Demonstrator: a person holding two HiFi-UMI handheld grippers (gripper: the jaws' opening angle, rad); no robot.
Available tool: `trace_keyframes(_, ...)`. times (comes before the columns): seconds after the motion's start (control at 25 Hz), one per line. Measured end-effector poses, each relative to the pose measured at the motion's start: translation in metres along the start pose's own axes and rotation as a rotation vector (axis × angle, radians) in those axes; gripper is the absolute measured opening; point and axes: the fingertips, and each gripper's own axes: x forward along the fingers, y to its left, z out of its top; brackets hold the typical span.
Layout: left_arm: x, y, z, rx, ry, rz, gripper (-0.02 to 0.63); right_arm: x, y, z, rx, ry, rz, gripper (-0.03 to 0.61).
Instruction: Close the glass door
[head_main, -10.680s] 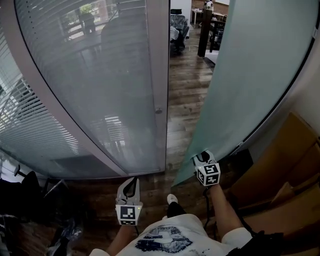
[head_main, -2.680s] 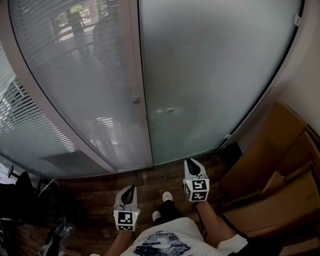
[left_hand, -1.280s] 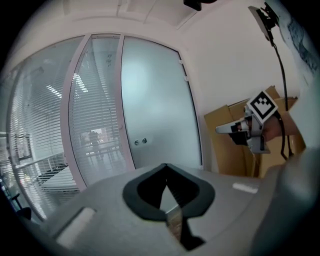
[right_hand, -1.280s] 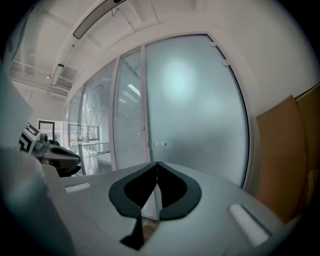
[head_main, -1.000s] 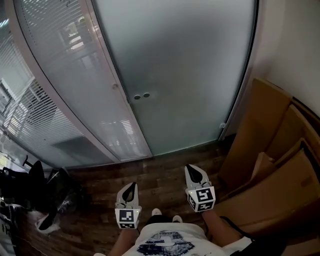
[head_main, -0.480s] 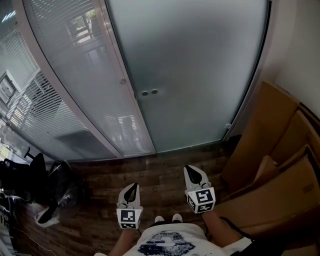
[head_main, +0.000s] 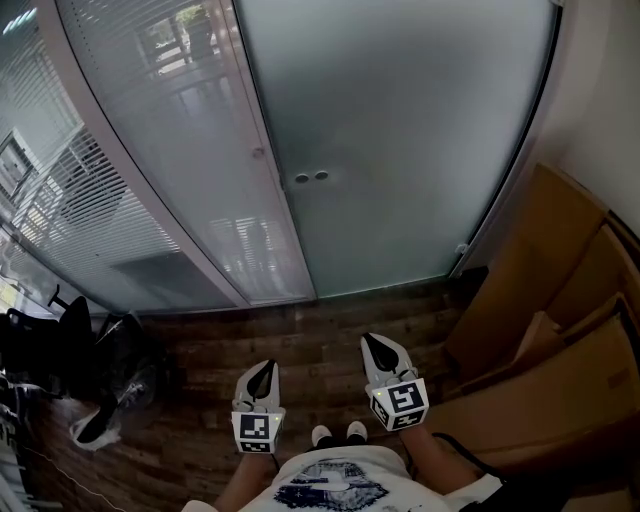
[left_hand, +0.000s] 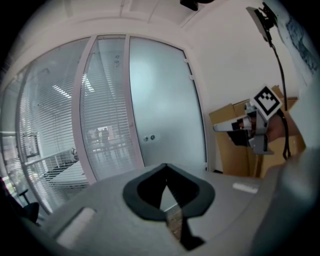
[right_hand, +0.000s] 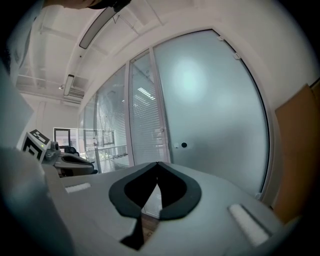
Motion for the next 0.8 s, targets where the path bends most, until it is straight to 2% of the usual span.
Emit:
trace_keyframes(0.32,0.004,0.017,0.003,0.006,-0.019,-0.024,0.0,0.002,0.009,0.006,-0.035,-0.017,-0.044,0.008)
trace_keyframes(0.56,0.003,0.024,0.003,-0.004,-0.04,-0.037,0.0,-0.001,0.022,0.019,-0.052,-0.063,-0.036,0.008)
trace_keyframes(0.8,0.001,0.024,0.0,-0.009,-0.05,-0.042,0.0,-0.005,0.023,0.016,-0.063,-0.057,-0.055,0.008)
